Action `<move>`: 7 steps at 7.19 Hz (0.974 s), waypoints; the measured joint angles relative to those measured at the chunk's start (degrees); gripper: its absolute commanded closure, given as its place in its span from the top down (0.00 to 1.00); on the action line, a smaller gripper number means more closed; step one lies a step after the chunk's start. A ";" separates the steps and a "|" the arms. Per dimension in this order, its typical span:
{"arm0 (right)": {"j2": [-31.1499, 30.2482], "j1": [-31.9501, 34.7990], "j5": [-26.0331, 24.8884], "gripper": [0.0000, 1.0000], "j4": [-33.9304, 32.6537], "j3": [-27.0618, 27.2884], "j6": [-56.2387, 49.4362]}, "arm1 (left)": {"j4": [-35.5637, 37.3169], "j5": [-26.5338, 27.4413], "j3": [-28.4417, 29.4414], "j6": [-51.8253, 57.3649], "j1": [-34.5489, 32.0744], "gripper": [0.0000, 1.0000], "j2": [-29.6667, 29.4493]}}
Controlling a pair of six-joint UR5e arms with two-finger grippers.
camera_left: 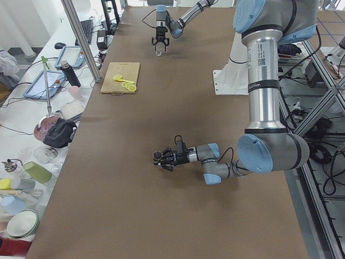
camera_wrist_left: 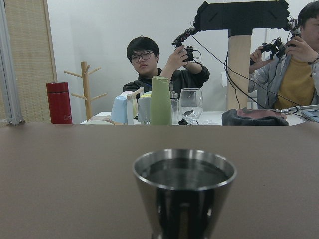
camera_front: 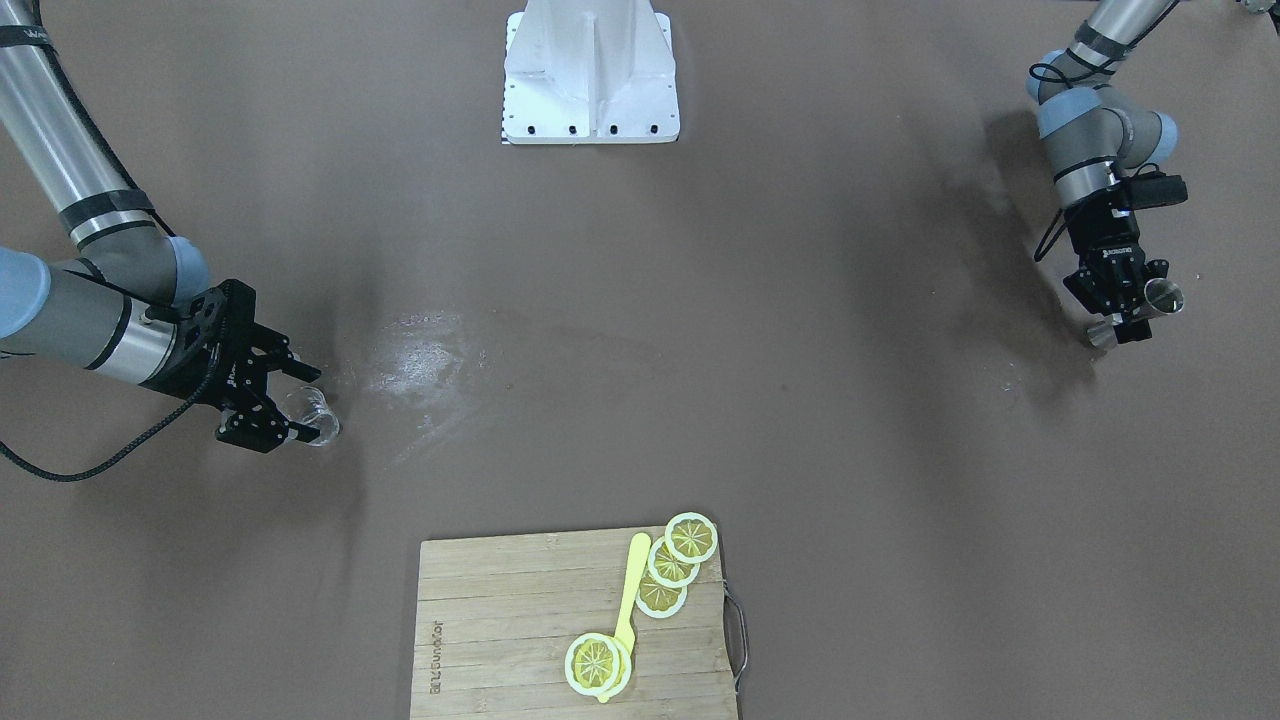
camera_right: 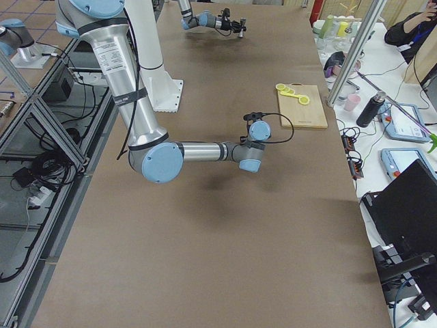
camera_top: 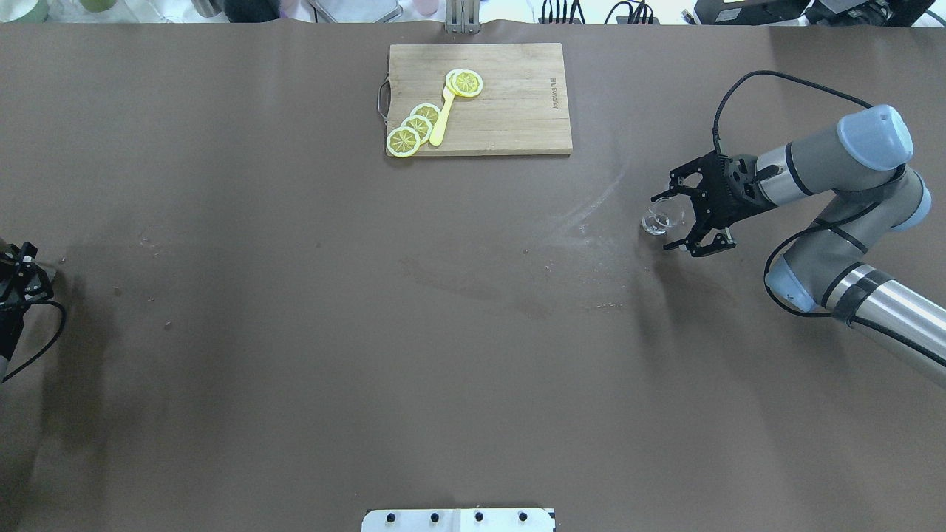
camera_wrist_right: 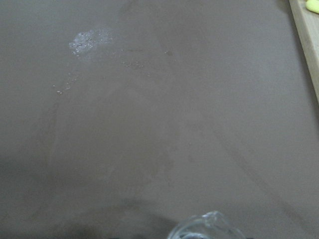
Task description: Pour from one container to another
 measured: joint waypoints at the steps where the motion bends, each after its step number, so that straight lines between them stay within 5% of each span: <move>1: 0.16 -0.07 -0.03 0.92 0.00 0.03 0.34 | 0.06 0.06 -0.14 -0.75 0.03 0.42 0.00; 4: 0.65 -0.12 -0.57 1.00 0.00 0.15 0.80 | 0.54 0.79 -0.51 -1.84 0.46 0.62 0.01; 5: 0.78 -0.06 -1.21 1.00 0.00 0.12 1.50 | 1.50 1.18 -0.64 -1.90 0.62 0.98 0.00; 7: 1.65 0.79 -1.72 1.00 0.00 0.07 4.04 | 2.90 2.14 -2.03 -1.84 0.91 0.98 0.01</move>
